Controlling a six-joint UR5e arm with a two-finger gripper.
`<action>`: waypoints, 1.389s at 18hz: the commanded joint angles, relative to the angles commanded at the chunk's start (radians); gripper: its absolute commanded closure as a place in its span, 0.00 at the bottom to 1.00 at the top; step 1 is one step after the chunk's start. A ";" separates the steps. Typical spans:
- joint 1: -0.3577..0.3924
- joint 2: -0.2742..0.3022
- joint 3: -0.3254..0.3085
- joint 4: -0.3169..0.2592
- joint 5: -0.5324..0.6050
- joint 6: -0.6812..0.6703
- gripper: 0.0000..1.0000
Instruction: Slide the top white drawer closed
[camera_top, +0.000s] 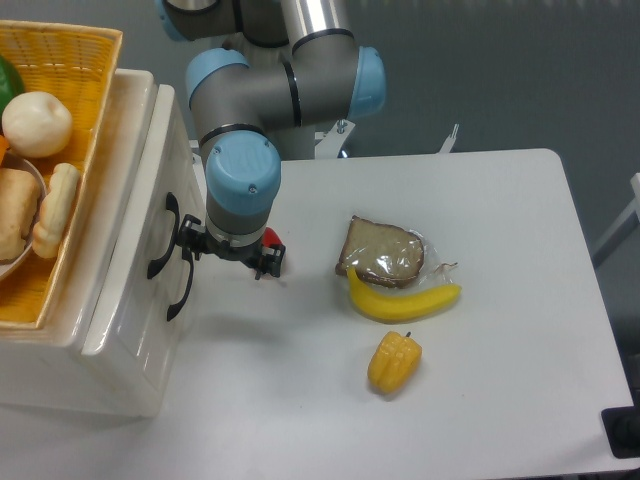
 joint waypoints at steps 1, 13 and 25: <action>0.003 -0.003 0.003 0.000 0.002 0.000 0.00; 0.198 0.005 0.089 0.000 0.095 0.368 0.00; 0.347 0.123 0.051 -0.020 0.192 0.692 0.00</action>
